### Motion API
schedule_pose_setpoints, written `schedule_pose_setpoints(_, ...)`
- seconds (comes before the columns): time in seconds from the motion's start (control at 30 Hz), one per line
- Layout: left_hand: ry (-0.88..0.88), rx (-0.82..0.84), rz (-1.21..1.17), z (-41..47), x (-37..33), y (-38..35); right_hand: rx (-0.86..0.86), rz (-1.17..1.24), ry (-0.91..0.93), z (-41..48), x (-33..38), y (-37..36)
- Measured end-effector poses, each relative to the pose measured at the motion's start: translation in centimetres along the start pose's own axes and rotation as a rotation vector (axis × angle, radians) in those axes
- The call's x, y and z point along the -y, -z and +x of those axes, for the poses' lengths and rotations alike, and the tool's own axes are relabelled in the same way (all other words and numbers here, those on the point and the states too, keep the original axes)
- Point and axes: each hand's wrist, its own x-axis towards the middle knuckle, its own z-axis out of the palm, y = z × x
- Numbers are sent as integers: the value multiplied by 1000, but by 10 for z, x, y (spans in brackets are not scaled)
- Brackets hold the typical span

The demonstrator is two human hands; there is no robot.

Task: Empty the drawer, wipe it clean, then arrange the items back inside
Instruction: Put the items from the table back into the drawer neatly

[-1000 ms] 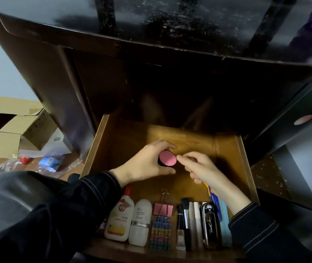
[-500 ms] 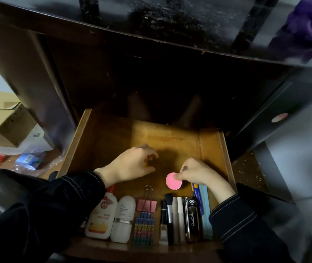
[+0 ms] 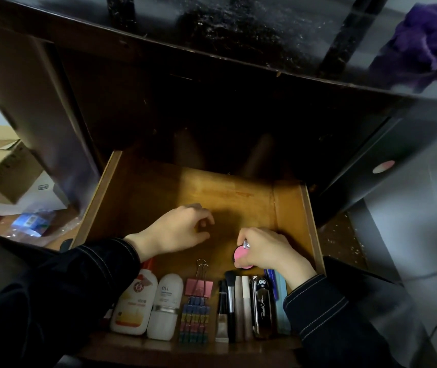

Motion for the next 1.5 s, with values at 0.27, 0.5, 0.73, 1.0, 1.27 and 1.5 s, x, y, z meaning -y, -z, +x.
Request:
schedule_pose_setpoints(0.27, 41, 65, 92, -3, 7, -3, 38, -2, -39, -5, -11, 4)
schedule_pose_setpoints(0.5, 83, 119, 153, -3, 12, -4, 48, 3, -67, -3, -11, 3)
schedule_pose_setpoints(0.73, 95, 160, 131, -3, 15, 1, 14, 182, -42, -3, -8, 6)
schedule_pose_setpoints(1.0, 74, -238, -53, -37, 7, 83, -41, 781, 175, -5, 21, 8)
schedule_pose_setpoints(1.27, 87, -488, 151, -102, 33, 102, -28, 769, 342, 22, 91, 7)
schedule_pose_setpoints(1.5, 213, -568, 9, -109, 41, 78, 118, 566, 352, 73, 147, 3)
